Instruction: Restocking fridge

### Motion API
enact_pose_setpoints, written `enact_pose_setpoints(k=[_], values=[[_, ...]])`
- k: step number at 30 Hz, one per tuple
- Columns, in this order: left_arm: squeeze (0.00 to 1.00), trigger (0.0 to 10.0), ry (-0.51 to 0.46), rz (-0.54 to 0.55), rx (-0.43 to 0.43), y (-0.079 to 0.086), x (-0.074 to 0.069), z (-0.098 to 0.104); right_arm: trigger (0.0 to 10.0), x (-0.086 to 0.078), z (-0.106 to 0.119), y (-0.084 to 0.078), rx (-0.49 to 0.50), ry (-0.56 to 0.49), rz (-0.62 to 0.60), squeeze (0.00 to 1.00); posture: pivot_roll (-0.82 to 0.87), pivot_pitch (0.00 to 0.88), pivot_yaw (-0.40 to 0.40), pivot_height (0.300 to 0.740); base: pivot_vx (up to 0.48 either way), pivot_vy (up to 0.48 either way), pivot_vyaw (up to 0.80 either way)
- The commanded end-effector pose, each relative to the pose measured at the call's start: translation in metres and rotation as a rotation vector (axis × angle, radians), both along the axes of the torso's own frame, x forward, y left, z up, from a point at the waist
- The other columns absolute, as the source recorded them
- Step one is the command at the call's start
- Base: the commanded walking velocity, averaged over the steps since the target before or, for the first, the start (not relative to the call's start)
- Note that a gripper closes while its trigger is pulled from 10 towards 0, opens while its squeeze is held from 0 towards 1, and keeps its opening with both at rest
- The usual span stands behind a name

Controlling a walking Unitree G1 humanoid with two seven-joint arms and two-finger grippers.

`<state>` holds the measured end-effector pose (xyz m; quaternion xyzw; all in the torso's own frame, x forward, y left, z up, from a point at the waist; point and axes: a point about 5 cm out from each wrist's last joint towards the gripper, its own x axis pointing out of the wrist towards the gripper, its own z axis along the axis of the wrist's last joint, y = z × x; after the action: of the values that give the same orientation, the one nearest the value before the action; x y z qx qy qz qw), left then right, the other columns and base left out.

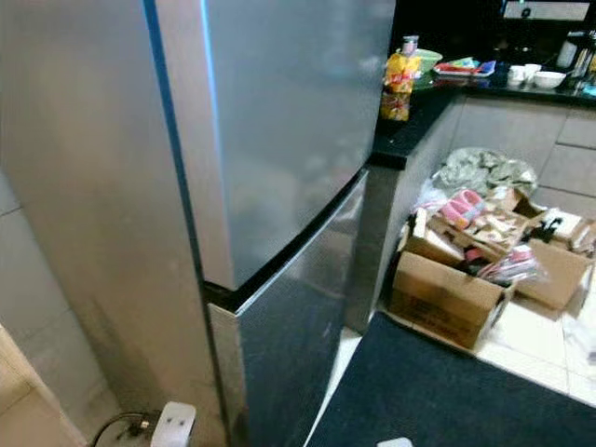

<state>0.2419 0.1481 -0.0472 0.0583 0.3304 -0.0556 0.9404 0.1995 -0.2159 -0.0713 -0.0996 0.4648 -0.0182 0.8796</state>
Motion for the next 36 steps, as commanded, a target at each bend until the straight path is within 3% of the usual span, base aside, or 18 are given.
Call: enact_pose_setpoints(k=[1,15,21,36], values=[[0.00,10.0,0.030,0.024,0.003,0.0060,-0.0077,-0.0056,10.0,-0.0026,-0.0030,0.0084,0.018,0.008,0.025,0.00,-0.06,0.084,0.016,0.740,0.000,0.000,0.00],[0.00,10.0,0.027,0.040,0.006,0.0103,-0.0080,-0.0054,10.0,-0.0026,-0.0031,0.0099,0.017,0.009,0.044,0.00,-0.06,0.078,0.016,0.740,0.000,0.000,0.00],[0.00,10.0,0.031,-0.010,0.033,0.0070,-0.0083,-0.0058,10.0,-0.0028,-0.0029,0.0085,0.013,0.010,0.052,0.00,-0.07,0.075,0.008,0.740,0.000,-0.160,0.00],[0.00,10.0,0.006,0.054,-0.019,0.0093,-0.0110,-0.0058,10.0,-0.0024,-0.0025,0.0075,0.009,0.013,0.066,0.00,-0.07,0.071,0.001,0.740,0.000,-0.065,0.00]])
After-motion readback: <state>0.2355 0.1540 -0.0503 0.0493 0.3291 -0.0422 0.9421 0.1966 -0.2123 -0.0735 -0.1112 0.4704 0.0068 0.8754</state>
